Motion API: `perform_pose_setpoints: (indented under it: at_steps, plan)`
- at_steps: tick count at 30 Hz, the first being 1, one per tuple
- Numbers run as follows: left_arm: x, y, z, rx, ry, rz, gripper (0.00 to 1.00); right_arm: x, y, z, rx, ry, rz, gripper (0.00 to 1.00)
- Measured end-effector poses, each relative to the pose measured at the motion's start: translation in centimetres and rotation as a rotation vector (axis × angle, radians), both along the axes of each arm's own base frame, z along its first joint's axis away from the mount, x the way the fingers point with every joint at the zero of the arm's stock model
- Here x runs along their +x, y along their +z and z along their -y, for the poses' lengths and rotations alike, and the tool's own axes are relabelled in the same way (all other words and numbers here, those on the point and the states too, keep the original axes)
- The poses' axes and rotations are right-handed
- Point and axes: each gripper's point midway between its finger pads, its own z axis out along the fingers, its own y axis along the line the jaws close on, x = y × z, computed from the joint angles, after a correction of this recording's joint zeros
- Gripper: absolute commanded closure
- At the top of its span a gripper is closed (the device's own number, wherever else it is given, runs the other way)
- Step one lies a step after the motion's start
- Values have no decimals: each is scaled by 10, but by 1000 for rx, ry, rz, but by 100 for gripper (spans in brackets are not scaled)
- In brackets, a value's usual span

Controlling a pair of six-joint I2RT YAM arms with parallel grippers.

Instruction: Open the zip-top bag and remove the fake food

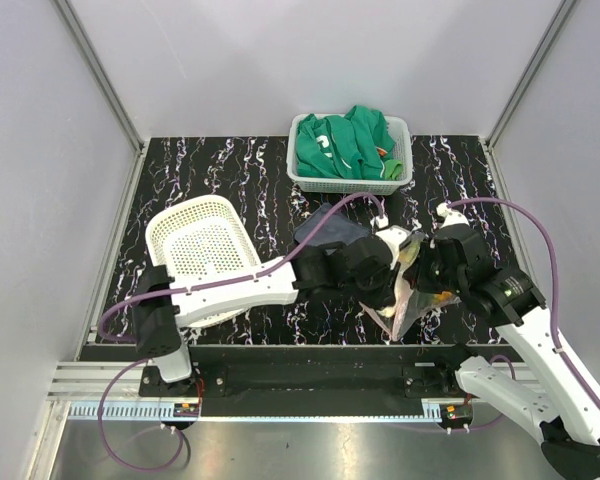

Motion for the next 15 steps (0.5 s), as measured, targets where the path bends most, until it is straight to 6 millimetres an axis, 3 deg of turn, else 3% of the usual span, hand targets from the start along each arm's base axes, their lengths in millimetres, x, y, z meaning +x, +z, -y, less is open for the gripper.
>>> perform_pose_setpoints:
  at_steps: [6,15]
  plan:
    - [-14,16,-42,22,-33,7,100,3,0,3,-15,-18,6,100]
    - [-53,58,-129,-79,-103,19,100,10,-8,9,-58,-60,-10,100]
